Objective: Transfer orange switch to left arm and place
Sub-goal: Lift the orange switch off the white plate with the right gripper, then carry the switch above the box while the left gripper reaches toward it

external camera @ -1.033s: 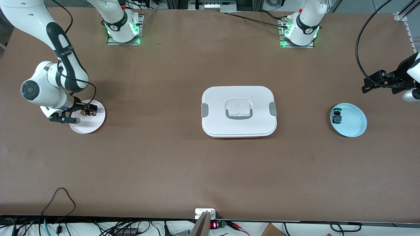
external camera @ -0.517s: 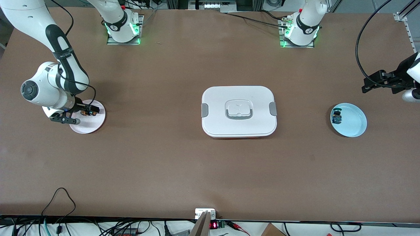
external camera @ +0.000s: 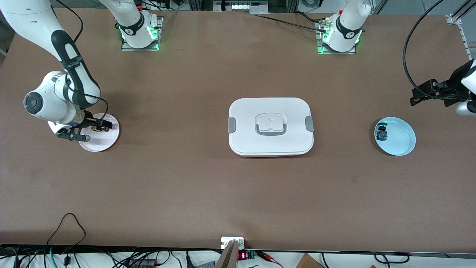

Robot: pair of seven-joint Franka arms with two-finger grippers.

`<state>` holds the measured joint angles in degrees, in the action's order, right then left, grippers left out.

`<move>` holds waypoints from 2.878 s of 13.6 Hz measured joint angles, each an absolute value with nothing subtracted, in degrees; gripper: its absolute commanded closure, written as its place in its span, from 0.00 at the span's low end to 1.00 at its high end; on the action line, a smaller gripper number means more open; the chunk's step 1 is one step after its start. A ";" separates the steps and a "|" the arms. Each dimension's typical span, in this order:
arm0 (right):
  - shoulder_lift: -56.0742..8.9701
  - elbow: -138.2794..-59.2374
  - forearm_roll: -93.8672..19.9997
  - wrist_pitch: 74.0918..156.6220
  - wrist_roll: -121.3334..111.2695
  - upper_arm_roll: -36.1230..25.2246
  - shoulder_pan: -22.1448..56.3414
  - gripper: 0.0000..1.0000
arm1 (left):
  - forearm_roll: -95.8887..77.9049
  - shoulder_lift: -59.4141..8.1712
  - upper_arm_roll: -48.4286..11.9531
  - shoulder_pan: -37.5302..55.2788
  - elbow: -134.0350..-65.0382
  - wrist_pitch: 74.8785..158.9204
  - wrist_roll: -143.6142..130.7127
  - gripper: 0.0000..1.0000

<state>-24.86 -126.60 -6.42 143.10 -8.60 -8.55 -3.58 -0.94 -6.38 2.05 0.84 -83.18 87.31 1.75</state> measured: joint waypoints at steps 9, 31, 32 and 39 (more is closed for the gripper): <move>-24.67 -126.38 -6.48 143.00 -14.81 -8.31 -3.67 0.87 | -0.94 -6.38 2.05 0.84 -83.14 87.30 1.75 0.00; -14.15 -103.17 -7.28 119.14 -24.76 7.92 -0.95 0.96 | -0.94 -6.38 1.96 0.86 -82.87 87.23 1.75 0.00; -13.21 -102.67 -8.78 118.17 -24.76 8.85 0.34 0.96 | -0.94 -6.38 1.88 0.87 -82.81 87.23 1.75 0.00; -10.75 -101.83 -25.97 118.93 -37.80 19.41 2.62 0.96 | -1.02 -7.22 2.08 0.78 -82.47 84.89 1.76 0.00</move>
<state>-10.75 -101.83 -25.97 118.93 -37.80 19.41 2.62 -1.02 -7.22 2.08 0.78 -82.47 84.89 1.76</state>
